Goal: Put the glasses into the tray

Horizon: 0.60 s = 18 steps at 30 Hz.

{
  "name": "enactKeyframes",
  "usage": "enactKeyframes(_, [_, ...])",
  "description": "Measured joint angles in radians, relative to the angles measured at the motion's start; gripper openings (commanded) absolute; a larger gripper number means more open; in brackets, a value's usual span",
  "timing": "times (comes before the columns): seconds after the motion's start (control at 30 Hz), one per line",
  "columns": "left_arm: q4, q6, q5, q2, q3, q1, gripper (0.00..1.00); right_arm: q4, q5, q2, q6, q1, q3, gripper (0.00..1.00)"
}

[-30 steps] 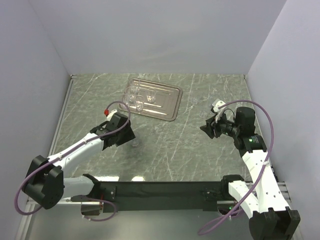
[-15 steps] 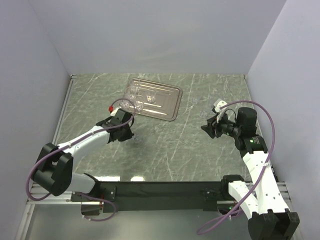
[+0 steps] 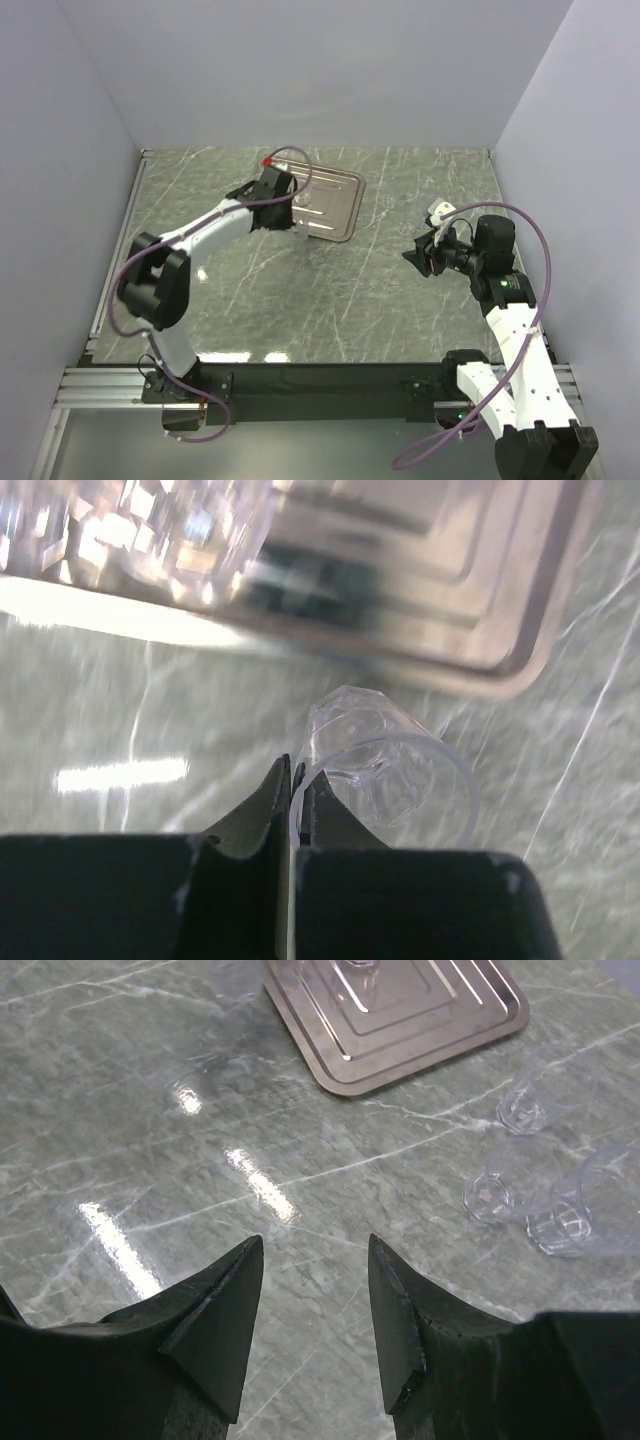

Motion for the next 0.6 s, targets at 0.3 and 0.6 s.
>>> enactKeyframes(0.3, [-0.066, 0.080, -0.018, 0.278, 0.341, 0.000, 0.01, 0.000, -0.009, -0.003, -0.013, 0.000, 0.000, 0.54])
enactKeyframes(0.6, [-0.115, 0.105, -0.025, 0.447, 0.511, 0.022, 0.06, -0.001, -0.011, 0.003, -0.016, 0.000, -0.002, 0.54])
